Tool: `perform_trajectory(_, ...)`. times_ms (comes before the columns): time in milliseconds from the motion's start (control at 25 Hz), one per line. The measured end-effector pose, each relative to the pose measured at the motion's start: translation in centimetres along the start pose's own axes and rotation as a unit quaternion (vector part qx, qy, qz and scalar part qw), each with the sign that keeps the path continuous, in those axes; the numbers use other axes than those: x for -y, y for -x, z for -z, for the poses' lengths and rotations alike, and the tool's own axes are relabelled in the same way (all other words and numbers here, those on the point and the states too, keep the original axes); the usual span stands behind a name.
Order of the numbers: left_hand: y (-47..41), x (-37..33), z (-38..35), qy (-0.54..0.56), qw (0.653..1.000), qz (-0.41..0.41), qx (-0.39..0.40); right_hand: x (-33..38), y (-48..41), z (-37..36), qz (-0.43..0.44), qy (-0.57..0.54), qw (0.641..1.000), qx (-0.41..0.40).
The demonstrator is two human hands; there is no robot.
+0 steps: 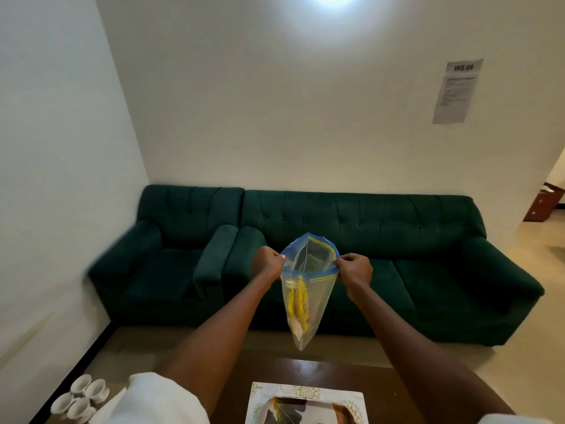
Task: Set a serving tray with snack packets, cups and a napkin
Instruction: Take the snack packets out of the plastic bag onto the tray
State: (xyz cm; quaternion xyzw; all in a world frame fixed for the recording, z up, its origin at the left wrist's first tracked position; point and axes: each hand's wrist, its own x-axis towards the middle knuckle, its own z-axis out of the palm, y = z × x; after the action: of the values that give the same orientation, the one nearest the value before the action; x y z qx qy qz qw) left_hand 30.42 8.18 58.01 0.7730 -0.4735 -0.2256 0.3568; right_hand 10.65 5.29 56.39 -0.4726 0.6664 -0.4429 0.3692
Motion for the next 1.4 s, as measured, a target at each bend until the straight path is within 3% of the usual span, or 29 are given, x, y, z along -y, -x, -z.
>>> perform_trajectory(640,1.2,-0.3,1.4,0.03,0.999,-0.027,0.018,-1.0,3.7,1.1,0.009,0.019,1.0,-0.014)
perform_trajectory(840,1.5,0.0,1.6,0.042,0.998,-0.04,0.024,1.1,4.9,1.9,0.211,0.163,0.961,-0.07)
perform_trajectory(960,2.4,0.6,1.5,0.043,0.998,-0.037,0.022,3.6,5.6,-0.4,0.27,0.183,0.945,0.018)
perform_trajectory(1040,3.1,1.0,1.6,0.047,0.998,-0.039,0.02,4.8,6.3,-2.5,0.213,0.257,0.936,0.11)
perform_trajectory(1160,4.3,1.4,1.7,0.049,0.997,-0.052,0.016,5.2,7.5,-4.4,0.109,0.42,0.867,0.244)
perform_trajectory(1280,5.9,2.2,1.7,0.063,0.996,-0.065,0.01,3.3,8.2,-5.2,0.022,0.467,0.825,0.316)
perform_trajectory(1400,7.7,3.2,1.5,0.061,0.994,-0.086,0.001,0.3,8.7,-5.6,-0.058,0.366,0.881,0.293)
